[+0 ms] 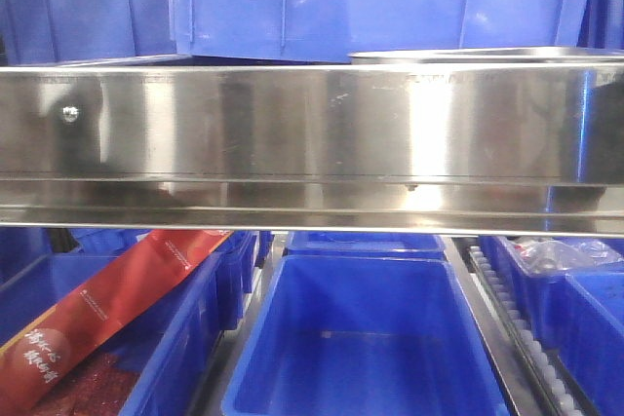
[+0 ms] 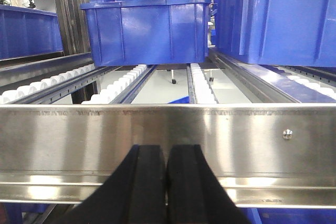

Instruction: Stack silver trays without gaps

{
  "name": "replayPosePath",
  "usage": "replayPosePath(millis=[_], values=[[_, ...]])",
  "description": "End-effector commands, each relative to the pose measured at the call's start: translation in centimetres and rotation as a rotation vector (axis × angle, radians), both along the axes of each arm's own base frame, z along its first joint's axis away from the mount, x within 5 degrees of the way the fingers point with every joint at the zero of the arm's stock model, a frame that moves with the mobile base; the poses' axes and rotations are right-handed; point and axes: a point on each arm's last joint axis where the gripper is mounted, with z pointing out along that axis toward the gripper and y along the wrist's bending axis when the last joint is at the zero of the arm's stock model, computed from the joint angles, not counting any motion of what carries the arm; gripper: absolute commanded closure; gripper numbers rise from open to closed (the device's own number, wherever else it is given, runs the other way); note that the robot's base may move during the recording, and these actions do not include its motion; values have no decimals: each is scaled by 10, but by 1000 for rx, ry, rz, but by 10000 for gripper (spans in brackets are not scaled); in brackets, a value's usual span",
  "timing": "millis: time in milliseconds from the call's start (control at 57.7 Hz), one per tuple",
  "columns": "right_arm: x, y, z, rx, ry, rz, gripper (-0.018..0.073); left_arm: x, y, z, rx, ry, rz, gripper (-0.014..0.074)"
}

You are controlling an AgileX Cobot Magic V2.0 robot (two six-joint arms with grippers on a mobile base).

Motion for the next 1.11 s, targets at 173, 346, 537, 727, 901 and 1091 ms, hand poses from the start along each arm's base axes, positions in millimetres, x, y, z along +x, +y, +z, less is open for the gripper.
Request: replayPosePath(millis=[173, 346, 537, 727, 901, 1091], values=[[0, 0, 1, -1, -15, -1, 639, 0, 0, 2, -8, -15, 0, 602], [0, 0, 1, -1, -15, -1, 639, 0, 0, 2, -8, -15, 0, 602], [0, 0, 1, -1, -15, -1, 639, 0, 0, 2, -8, -15, 0, 602], [0, 0, 1, -1, -15, -1, 639, 0, 0, 2, -8, -15, 0, 602], [0, 0, 2, -1, -23, -3, 639, 0, 0, 4, -11, -42, -2, 602], [0, 0, 3, -1, -30, -4, 639, -1, 0, 6, -13, -67, -5, 602]])
